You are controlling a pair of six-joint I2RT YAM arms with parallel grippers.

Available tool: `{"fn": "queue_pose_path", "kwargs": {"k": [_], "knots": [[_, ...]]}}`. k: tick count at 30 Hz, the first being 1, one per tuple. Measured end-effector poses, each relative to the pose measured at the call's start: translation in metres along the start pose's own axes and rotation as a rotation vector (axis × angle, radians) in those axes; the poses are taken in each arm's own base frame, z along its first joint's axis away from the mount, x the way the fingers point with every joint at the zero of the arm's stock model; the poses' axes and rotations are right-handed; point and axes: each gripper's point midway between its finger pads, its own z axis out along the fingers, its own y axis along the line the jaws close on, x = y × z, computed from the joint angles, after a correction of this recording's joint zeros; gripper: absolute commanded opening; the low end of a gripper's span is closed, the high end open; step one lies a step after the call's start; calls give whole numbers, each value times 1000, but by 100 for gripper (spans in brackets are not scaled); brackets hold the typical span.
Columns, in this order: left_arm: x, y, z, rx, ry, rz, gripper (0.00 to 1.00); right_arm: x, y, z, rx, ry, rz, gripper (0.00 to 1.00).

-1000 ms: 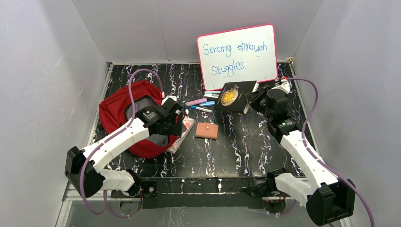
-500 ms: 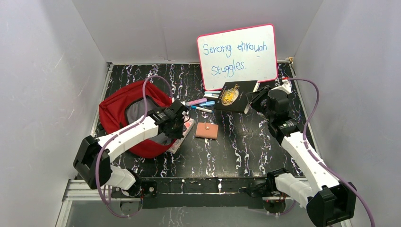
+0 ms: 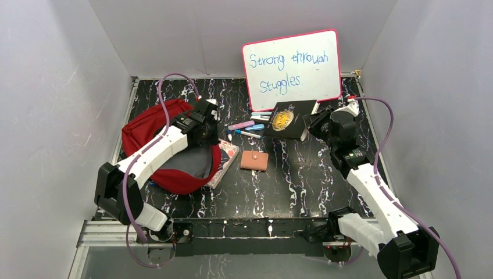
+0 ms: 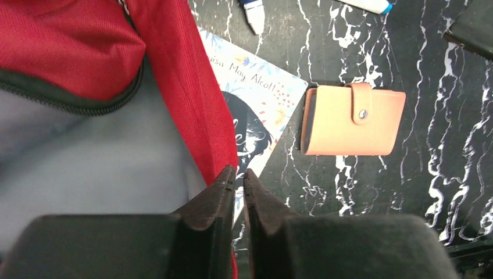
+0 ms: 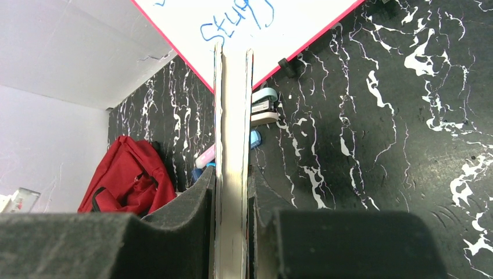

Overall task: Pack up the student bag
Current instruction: Adjust the student bag at the center of the board.

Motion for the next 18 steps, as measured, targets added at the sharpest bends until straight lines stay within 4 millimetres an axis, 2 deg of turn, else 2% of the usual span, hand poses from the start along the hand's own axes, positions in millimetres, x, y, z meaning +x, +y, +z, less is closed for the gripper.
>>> {"fn": "queue_pose_path", "kwargs": {"k": [1,3,7,15,18], "knots": [[-5,-2,-1,5,-9,4,37,0,0,-1,1,1,0,0],[-8,-3,-4,9,-12,17,51,0,-1,-3,3,1,0,0],[2,2,-8,-3,24,21,63,-1,-1,-5,3,0,1,0],[40,8,-6,7,146,49,68,3,-2,-4,5,11,15,0],[52,7,-5,7,171,73,61,5,-2,-3,5,21,17,0]]}}
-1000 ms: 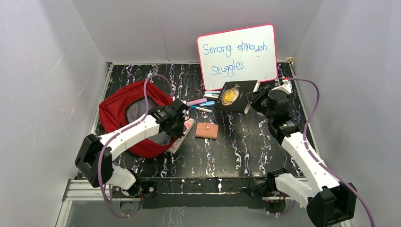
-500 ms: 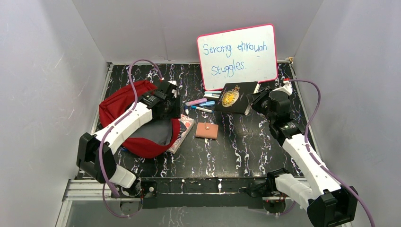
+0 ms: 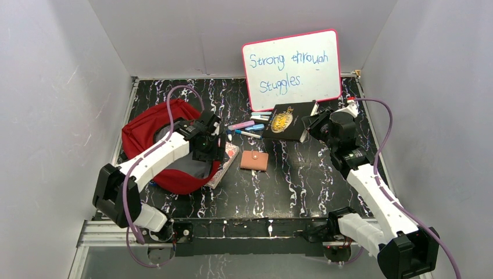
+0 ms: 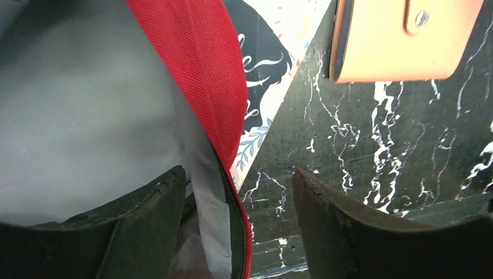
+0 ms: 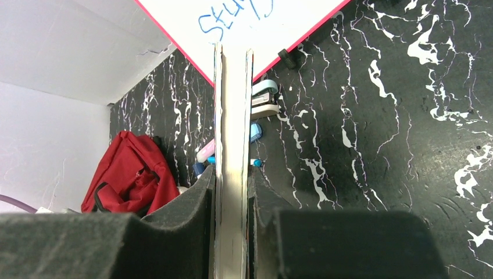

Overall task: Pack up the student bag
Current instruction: Adjust the student bag at the center of the board.

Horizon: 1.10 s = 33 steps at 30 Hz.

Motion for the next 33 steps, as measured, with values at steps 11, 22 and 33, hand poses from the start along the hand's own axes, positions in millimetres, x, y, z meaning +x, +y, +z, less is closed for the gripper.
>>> {"fn": "queue_pose_path", "kwargs": {"k": [11,22,33], "knots": [[19,5,7,-42,42,61,15,2,1,0,-5,10,3,0],[-19,-1,-6,-39,-72,56,0,3,2,0,-10,15,2,0],[-72,9,10,-52,-139,-10,0,3,2,0,-10,14,0,0]]}}
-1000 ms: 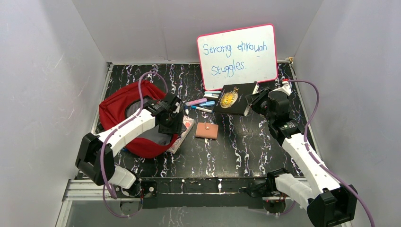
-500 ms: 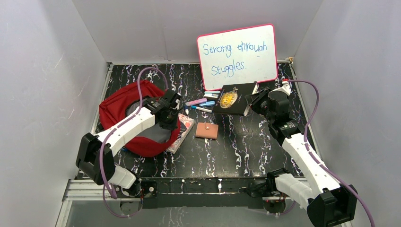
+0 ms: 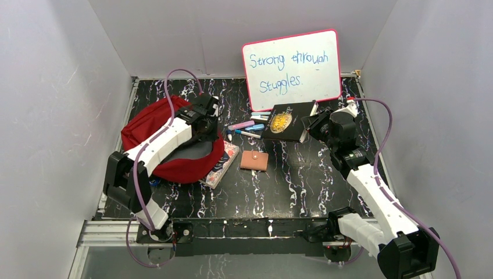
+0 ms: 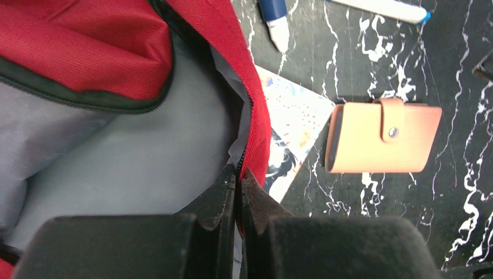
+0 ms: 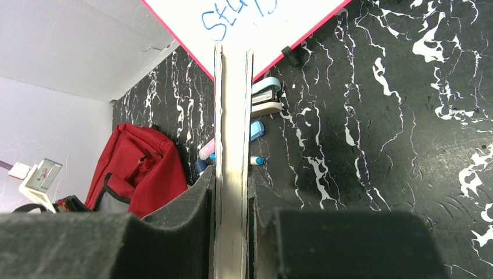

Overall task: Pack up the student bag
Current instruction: Adjust the student bag at the center of the board.

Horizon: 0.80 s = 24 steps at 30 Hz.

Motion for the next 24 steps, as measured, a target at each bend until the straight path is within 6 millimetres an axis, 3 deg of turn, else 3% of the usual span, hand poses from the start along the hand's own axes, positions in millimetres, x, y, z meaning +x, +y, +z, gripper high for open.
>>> {"fn": "queue_pose_path", "kwargs": {"k": [8,11,15,18,24], "knots": [[-32,5,5,12,-51,-32,3,0,0,-3,-4,-4,1,0],[-45,3,6,26,-67,-23,32,-1,0,-4,-6,-7,1,0],[-53,8,5,25,-77,-10,54,-2,0,-6,-6,-12,2,0],[-58,27,1,-2,-87,-19,58,-1,-3,-8,-3,-14,3,0],[-60,90,-24,-160,-144,-2,59,6,-10,-7,14,3,0,0]]}}
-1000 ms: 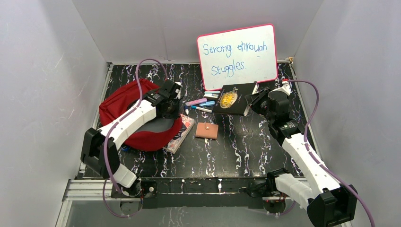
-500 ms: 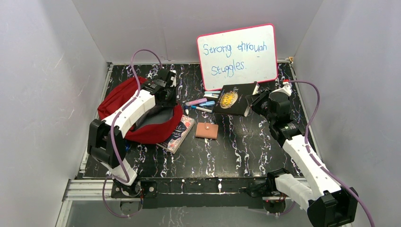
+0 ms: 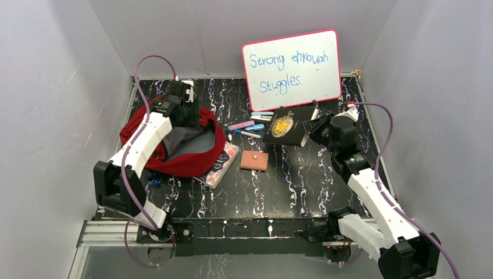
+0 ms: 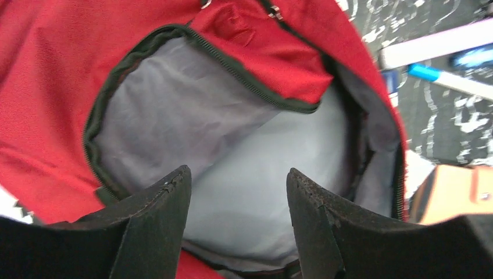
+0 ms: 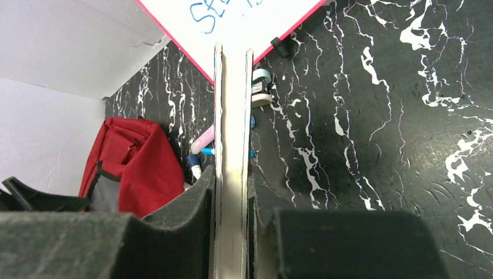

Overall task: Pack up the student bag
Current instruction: Place the book in the student bag.

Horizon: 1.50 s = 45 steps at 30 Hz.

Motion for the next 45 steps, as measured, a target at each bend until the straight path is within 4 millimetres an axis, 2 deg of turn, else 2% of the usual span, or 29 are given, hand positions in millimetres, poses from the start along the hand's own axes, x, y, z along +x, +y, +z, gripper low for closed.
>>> {"fn": "queue_pose_path", "kwargs": {"k": [3,6,12,16,18,21,24,29,32,34,35,40,45], "knots": [[8,18,-4,-73,-7,72,57,1,-1,0,3,3,-2,0],[20,31,2,-133,25,154,59,1,-1,0,2,3,-3,0],[44,34,21,-119,49,378,73,4,1,0,-13,20,-4,0],[62,35,26,-98,6,531,76,11,1,0,-24,44,-1,0],[60,33,27,-90,-29,582,76,15,0,0,-28,59,0,0],[46,29,32,-92,-81,629,77,19,0,1,-34,75,3,0],[40,31,45,-121,-93,681,77,22,0,1,-39,86,2,0],[52,34,71,-145,-33,769,77,22,1,1,-44,88,3,0],[53,32,75,-135,-30,781,75,22,1,1,-45,89,4,0],[51,32,75,-137,-40,784,70,23,1,1,-46,91,5,0],[49,32,76,-143,-46,787,64,23,1,1,-45,93,5,0],[49,38,87,-190,-31,802,23,24,2,1,-47,100,5,0],[49,42,89,-221,-16,800,2,24,2,1,-47,100,8,0]]}}
